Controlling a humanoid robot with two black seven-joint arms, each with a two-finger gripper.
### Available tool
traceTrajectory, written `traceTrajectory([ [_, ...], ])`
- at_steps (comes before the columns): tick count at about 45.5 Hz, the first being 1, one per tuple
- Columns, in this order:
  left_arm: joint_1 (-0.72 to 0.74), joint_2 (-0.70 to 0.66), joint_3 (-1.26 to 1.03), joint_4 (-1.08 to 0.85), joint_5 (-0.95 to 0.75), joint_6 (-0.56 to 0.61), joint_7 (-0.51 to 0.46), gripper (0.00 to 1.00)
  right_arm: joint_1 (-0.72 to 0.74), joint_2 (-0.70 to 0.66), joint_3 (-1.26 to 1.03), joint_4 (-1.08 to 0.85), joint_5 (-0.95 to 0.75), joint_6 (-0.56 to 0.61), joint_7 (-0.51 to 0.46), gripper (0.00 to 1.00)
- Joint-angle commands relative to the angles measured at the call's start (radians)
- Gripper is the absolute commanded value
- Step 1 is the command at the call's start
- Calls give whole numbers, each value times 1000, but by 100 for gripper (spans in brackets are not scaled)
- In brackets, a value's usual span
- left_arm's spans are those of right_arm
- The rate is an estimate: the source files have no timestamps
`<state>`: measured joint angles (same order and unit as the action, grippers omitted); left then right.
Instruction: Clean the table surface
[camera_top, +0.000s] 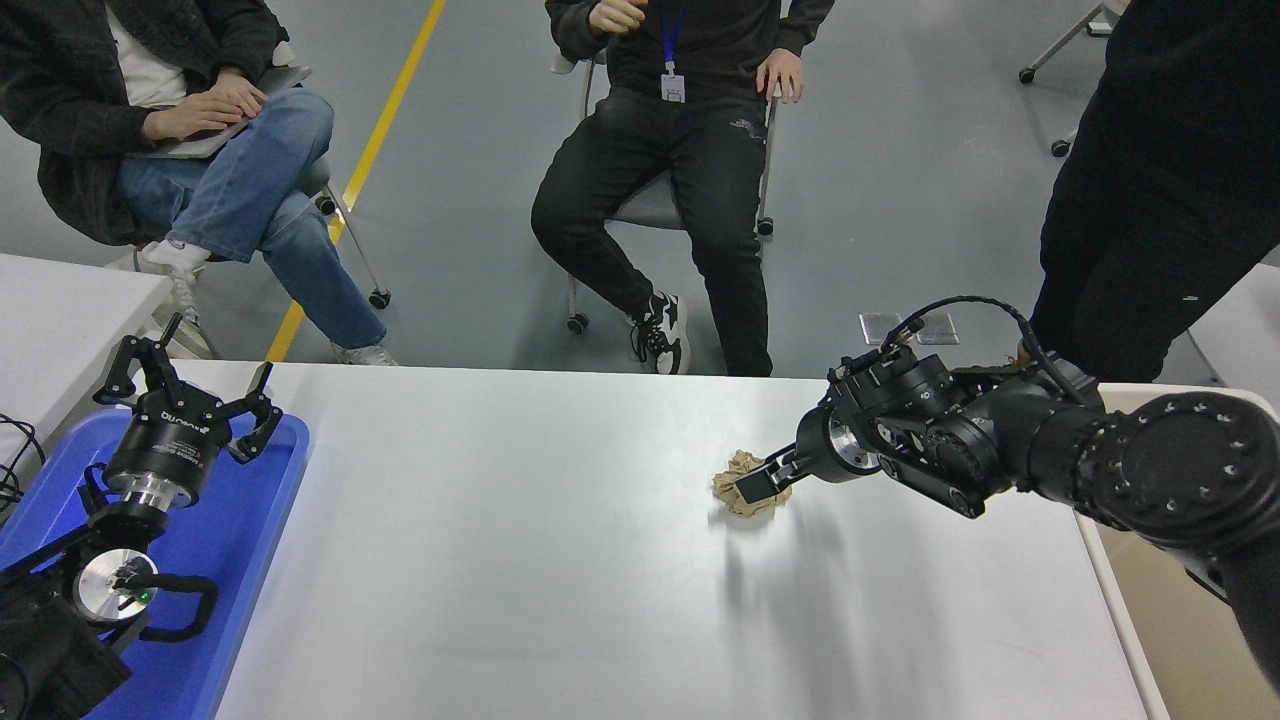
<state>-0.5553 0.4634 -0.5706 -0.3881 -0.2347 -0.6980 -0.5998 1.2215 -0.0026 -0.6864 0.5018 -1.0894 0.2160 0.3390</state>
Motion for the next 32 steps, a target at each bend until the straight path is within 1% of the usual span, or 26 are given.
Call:
traceTrajectory([
  [1, 0, 0, 0, 0, 0, 0, 0, 100, -39, 3, 57, -5, 5, -46, 0, 99],
  [11, 0, 0, 0, 0, 0, 0, 0, 100, -99, 3, 82, -19, 8, -147, -2, 99],
  [22, 0, 0, 0, 0, 0, 0, 0, 100, -183, 3, 79, -149, 11, -231, -3, 99],
  [32, 0, 0, 0, 0, 0, 0, 0, 100, -201, 3, 82, -158, 13, -245, -2, 99],
])
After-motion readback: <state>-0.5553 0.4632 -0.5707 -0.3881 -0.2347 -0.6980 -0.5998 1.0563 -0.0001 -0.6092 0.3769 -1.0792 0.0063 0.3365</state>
